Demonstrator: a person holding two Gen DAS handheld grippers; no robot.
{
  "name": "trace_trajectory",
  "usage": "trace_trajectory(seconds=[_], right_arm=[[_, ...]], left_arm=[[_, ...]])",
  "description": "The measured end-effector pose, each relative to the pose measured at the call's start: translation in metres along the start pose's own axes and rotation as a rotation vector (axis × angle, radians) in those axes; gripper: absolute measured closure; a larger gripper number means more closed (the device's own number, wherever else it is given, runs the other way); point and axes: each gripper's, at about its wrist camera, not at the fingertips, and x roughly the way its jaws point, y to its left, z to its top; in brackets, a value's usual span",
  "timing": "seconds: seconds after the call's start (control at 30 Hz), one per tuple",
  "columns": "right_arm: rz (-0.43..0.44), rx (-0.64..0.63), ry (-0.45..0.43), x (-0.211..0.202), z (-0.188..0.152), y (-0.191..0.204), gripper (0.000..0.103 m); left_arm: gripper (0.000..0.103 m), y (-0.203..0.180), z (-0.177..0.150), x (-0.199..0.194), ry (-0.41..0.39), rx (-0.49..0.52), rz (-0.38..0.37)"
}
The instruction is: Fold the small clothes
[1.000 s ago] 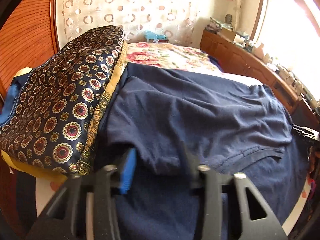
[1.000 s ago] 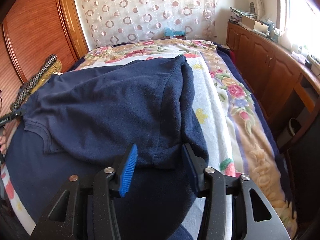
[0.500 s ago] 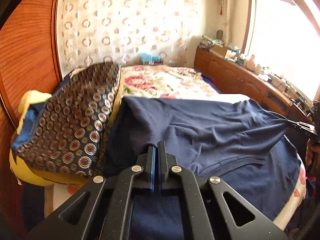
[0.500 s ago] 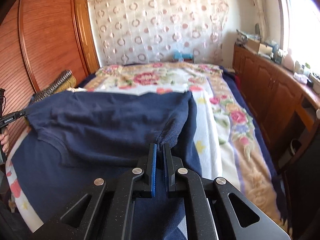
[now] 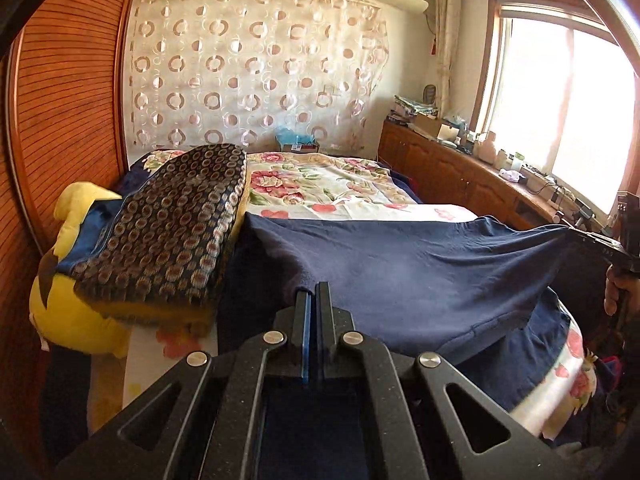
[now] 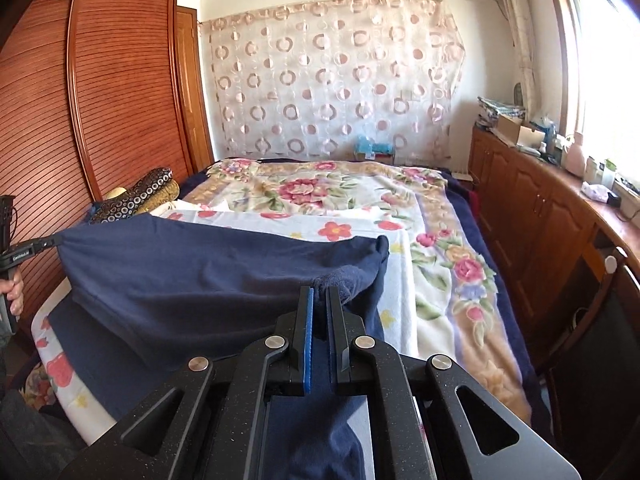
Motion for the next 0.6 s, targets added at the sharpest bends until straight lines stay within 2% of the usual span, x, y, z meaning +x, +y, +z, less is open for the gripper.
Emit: trace_trajectory(seconds=[0.23,0.37,0.6], right_arm=[[-0.005,0.006,0.014,-0.017,-0.016,-0.002,0.098],[-0.01,0.013,0.024,-0.026,-0.024,0.0,0.098],[0.004,0.05,0.14,-0.001,-0.049,-0.001,0.098]], left_arm=[[0.101,0.002,-0.021,-0.023,0.003,-0.008,0.004],[0.101,0.002,-0.036,-0.021,0.043,0.003,0.019],[0.101,0.004,-0.066,-0.004,0.117,0.004,0.073]])
